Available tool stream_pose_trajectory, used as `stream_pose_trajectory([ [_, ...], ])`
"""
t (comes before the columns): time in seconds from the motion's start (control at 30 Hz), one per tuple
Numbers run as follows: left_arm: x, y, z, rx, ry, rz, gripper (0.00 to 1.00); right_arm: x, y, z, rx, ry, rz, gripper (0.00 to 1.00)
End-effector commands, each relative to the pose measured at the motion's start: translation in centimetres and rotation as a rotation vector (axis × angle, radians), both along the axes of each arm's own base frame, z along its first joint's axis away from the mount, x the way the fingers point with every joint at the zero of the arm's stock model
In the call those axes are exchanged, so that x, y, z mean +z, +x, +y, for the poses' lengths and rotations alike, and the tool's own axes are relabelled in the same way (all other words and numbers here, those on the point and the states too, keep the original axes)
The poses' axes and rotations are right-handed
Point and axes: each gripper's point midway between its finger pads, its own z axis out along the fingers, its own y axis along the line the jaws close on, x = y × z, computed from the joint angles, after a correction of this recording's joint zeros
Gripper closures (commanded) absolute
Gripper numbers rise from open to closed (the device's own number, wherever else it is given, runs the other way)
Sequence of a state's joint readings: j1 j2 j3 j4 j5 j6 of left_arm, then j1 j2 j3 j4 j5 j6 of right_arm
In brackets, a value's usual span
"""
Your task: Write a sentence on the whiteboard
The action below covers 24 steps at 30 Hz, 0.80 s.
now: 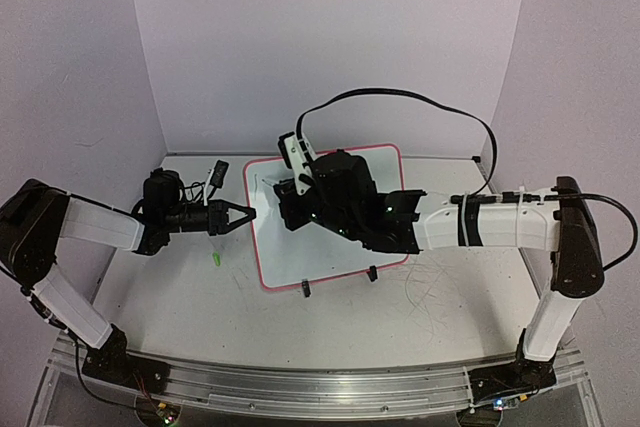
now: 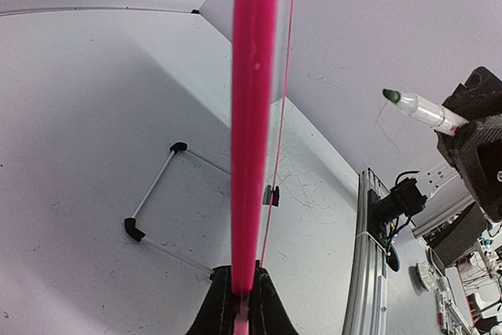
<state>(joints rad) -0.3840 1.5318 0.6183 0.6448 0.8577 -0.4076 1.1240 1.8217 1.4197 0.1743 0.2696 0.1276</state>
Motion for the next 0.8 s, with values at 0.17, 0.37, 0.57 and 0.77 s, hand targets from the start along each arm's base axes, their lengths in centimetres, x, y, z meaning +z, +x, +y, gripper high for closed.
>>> stream_pose_trajectory([
  [0.17, 1.5, 0.7, 0.5, 0.054, 0.000, -0.066, 1.00, 4.2, -0.4, 0.3, 0.035, 0.096, -0.051, 1.00],
  [0.37, 1.2, 0.8, 0.5, 0.058, 0.007, -0.061, 1.00, 4.1, -0.4, 0.6, 0.050, 0.091, -0.058, 1.00],
  [0.57, 1.0, 0.8, 0.5, 0.054, 0.008, -0.053, 1.00, 3.2, 0.8, 0.9, -0.013, 0.070, -0.066, 1.00],
  [0.77, 1.2, 0.7, 0.5, 0.055, 0.010, -0.060, 1.00, 3.1, 1.6, 1.3, -0.038, 0.066, -0.072, 1.00],
])
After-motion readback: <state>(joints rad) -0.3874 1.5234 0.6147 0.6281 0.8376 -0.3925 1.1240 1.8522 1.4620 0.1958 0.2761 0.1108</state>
